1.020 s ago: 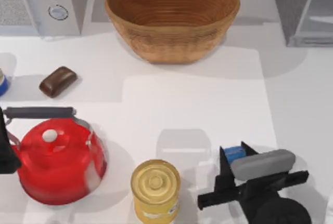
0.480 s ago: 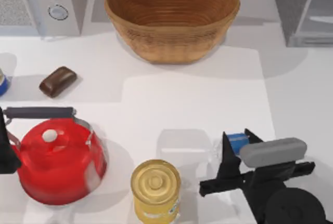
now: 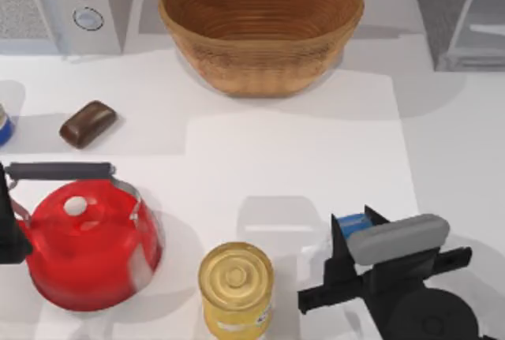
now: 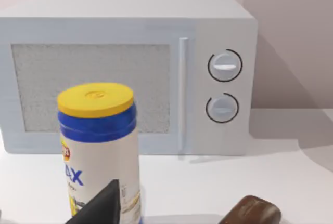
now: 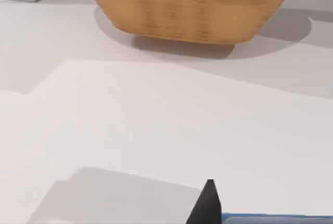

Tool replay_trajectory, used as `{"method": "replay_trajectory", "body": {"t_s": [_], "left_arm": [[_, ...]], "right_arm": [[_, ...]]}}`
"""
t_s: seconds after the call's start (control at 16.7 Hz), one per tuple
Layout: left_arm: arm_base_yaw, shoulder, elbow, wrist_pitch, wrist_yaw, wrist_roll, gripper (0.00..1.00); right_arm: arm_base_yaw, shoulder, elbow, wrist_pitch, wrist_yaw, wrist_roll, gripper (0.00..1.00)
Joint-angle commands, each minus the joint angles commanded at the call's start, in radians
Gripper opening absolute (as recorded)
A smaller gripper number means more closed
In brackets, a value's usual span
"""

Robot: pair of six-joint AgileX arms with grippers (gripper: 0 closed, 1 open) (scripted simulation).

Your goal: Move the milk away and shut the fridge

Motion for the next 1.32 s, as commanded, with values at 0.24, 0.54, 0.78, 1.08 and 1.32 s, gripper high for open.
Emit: {"method": "replay_trajectory", "body": {"t_s": [0.24,0.54,0.78,1.08,1.32], "left_arm": [[0.0,0.0,0.0,0.0,0.0,0.0,1.0],[0.0,0.0,0.0,0.0,0.0,0.0,1.0],[0.0,0.0,0.0,0.0,0.0,0.0,1.0],[0.0,0.0,0.0,0.0,0.0,0.0,1.0],[0.0,0.0,0.0,0.0,0.0,0.0,1.0]], "right_arm": [[-0.038,-0.01,-0.001,-0.002,-0.031,-0.003,0.0],[-0.301,-0.085,0.045,-0.037,-0.228,-0.055,0.0],[-0.656,-0.186,0.105,-0.073,-0.448,-0.125,0.0],[-0.983,-0.292,0.151,-0.134,-0.687,-0.192,0.0],[-1.058,-0.312,0.152,-0.165,-0.758,-0.21,0.0]]}}
